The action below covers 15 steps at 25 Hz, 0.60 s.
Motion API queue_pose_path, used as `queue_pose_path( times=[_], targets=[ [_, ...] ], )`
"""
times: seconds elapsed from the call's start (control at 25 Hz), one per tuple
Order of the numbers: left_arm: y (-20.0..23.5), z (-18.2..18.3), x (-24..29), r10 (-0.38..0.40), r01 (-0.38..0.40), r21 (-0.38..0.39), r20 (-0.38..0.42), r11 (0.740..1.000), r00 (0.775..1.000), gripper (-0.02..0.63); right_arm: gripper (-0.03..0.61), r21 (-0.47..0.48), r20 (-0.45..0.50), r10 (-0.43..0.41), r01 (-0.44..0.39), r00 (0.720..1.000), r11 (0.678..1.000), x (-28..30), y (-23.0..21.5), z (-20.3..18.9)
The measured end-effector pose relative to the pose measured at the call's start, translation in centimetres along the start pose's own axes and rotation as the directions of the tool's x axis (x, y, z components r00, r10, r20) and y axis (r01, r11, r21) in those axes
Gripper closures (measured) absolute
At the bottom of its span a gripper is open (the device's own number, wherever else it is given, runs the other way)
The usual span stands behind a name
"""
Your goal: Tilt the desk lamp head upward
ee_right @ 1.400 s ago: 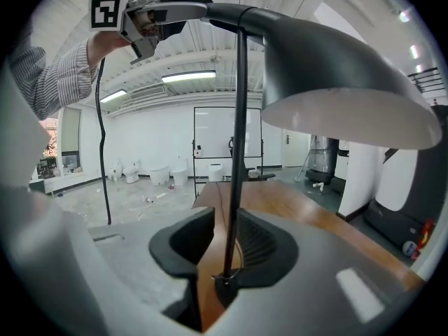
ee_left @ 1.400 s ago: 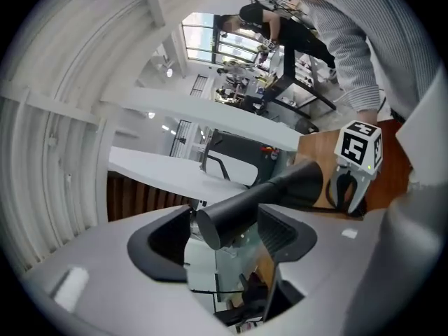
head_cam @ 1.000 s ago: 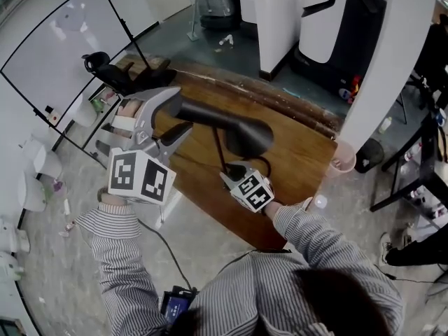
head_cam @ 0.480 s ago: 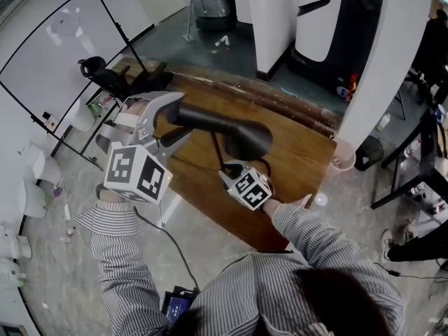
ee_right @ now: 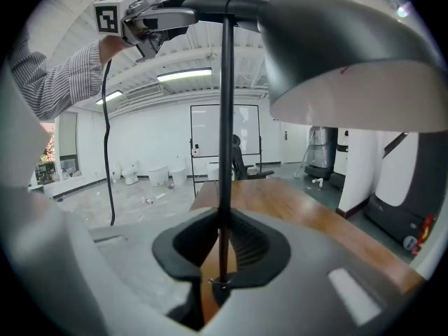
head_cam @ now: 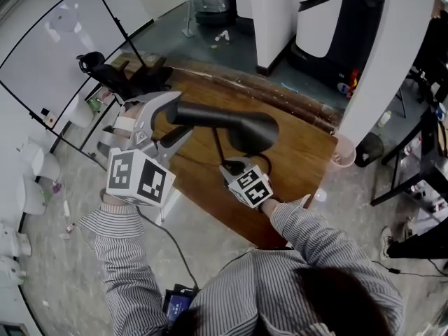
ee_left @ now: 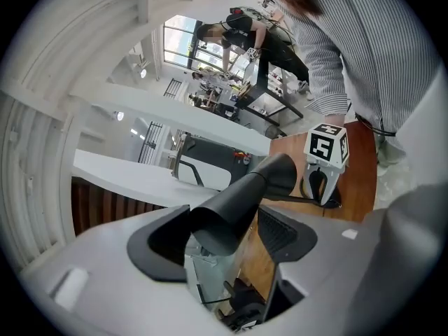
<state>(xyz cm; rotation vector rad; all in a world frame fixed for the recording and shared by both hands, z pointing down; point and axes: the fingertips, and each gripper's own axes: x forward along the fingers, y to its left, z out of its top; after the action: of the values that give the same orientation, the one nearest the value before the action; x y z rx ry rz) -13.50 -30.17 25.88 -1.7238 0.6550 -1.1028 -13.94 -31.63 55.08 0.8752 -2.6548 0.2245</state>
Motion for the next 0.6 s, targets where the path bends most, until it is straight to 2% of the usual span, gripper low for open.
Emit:
queue_pose_path(
  times=[0.16, 0.36, 0.48, 0.6],
  targets=[
    [-0.4, 0.0, -0.3, 0.058, -0.057, -0.074, 0.008, 0.996, 0.998, 0.302, 0.529, 0.011, -0.002, -0.005, 0.005, 1.000, 1.000, -0.1, -0.1, -0.2],
    [-0.9, -0.2, -0.9, 0.143, -0.138, -0.165, 0.015, 0.977, 0.990, 0.304, 0.529, 0.024, 0.000, -0.002, 0.002, 1.000, 1.000, -0.1, -0.1, -0.1],
    [-1.2, -0.4, -1.2, 0.194, -0.185, -0.218, 0.020, 0.958, 0.981, 0.305, 0.529, 0.021, 0.005, -0.006, 0.006, 1.000, 1.000, 0.0, 0.0, 0.0],
    [-1.6, -0.6, -1.5, 0.242, -0.219, -0.302, 0.042, 0.928, 0.969, 0.311, 0.529, 0.018, 0.007, -0.011, 0.011, 1.000, 1.000, 0.0, 0.1, 0.0]
  ],
)
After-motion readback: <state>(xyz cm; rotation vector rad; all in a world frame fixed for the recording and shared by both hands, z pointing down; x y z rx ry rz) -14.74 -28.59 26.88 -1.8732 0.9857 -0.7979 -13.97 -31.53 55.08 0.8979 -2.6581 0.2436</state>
